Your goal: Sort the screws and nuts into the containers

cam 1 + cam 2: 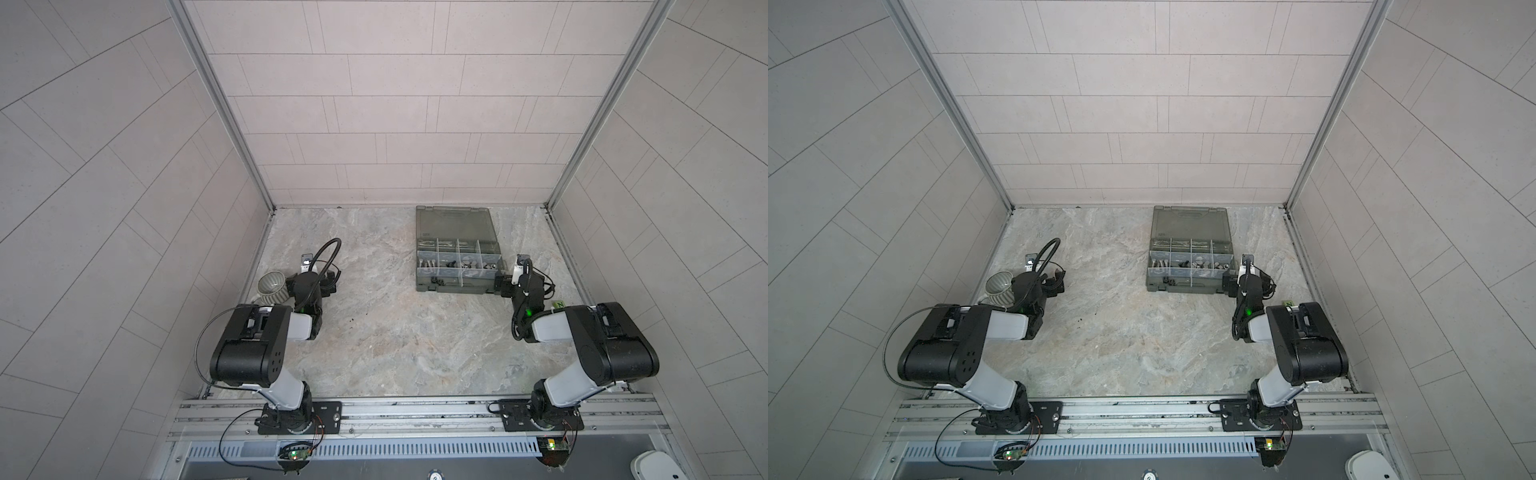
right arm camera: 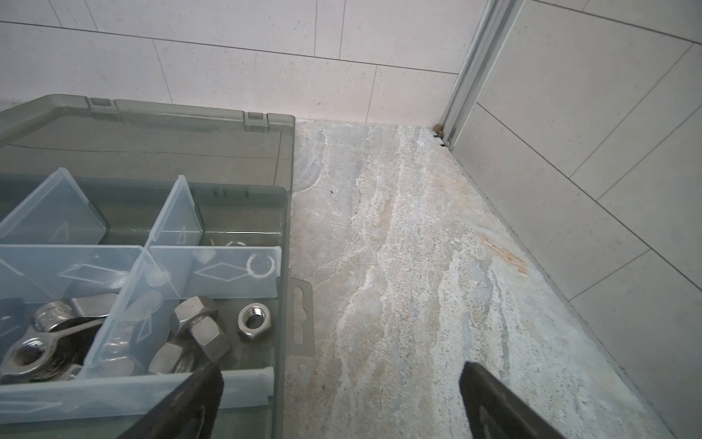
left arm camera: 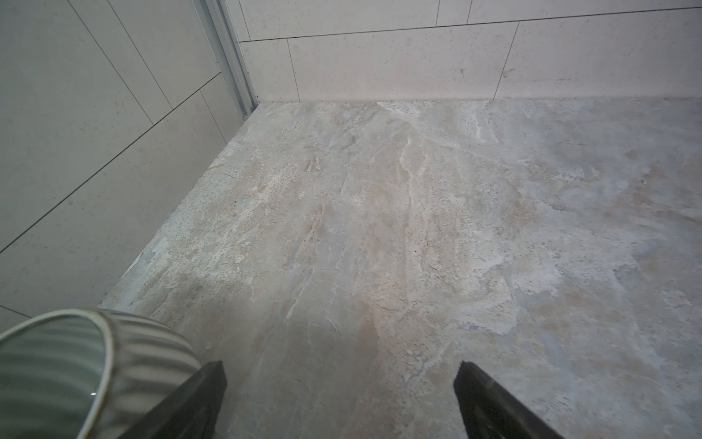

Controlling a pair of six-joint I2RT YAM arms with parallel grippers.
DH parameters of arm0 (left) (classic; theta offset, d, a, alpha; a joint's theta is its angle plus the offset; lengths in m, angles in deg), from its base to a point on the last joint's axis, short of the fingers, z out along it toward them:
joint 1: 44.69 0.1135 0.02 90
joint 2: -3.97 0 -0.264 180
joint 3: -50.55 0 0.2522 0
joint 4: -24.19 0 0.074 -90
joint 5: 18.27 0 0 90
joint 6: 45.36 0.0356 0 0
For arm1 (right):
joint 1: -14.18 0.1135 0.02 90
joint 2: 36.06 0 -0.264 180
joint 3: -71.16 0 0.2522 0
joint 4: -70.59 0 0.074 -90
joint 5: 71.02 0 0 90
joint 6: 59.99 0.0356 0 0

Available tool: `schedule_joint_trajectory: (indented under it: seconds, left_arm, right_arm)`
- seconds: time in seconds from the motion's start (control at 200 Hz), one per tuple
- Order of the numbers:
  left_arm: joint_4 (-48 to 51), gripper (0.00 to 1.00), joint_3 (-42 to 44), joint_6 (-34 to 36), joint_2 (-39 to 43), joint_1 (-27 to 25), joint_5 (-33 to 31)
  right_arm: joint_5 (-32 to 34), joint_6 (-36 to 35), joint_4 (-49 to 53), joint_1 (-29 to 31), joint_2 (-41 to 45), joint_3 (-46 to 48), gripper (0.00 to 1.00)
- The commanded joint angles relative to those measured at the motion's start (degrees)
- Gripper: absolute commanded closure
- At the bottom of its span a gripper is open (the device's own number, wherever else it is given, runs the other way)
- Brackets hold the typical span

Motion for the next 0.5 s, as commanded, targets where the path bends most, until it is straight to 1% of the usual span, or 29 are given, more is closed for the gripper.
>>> schedule_joint_trajectory:
  seconds: [0.0,0.24,0.315,0.495]
  left_arm:
    - [-1.27,0.0,-0.84,0.26,-0.01,-0.31,-0.29]
    - [-1.22,0.0,-0.83,0.2,0.06,-0.33,-0.31]
    - [-1.64,0.0,-0.59,0.26,0.06,-0.98,-1.67]
    - [-1.84,0.0,-0.48,0.37,0.06,-1.12,-2.13]
  right_arm:
    - [-2.76,-1.95,0.1,0.26,-0.85,-1.17,0.01]
    - [-2.81,-1.97,0.3,0.3,-0.72,-1.17,0.01]
    - [-2.83,-1.95,0.44,0.28,-0.68,-1.17,0.01]
    - [-2.71,-2.04,0.36,0.25,-0.68,-1.15,0.01]
